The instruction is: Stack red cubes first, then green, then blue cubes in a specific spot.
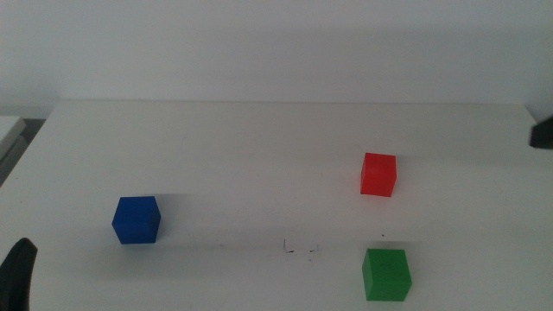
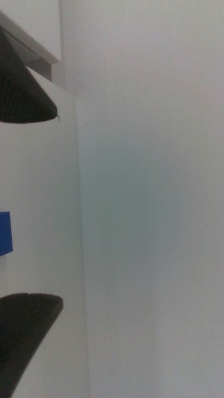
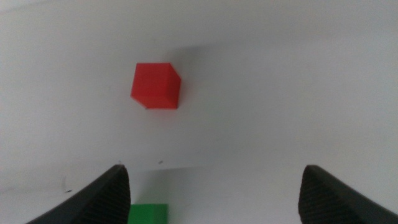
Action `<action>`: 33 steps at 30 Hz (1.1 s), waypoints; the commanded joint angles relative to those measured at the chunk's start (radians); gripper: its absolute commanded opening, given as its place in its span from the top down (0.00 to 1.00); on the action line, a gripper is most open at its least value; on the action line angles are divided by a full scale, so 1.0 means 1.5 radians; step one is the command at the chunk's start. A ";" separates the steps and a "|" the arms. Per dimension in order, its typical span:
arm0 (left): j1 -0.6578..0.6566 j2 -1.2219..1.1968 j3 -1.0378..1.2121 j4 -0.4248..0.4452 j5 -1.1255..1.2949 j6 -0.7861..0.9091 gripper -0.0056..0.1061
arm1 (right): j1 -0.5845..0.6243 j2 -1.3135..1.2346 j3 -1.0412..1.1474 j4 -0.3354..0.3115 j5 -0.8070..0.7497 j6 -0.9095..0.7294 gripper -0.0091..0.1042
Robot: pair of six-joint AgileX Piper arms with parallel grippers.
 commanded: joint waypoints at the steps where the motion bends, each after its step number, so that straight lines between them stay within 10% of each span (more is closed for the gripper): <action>1: -0.003 -0.002 0.000 -0.001 -0.007 -0.002 0.11 | 0.013 0.055 -0.051 0.003 0.029 0.019 0.11; 17: -0.003 -0.002 0.000 -0.001 -0.007 -0.002 0.11 | 0.237 0.433 -0.332 -0.136 0.143 0.207 0.11; 33: -0.003 -0.002 0.000 -0.001 -0.007 -0.002 0.11 | 0.250 0.656 -0.448 -0.224 0.114 0.289 0.12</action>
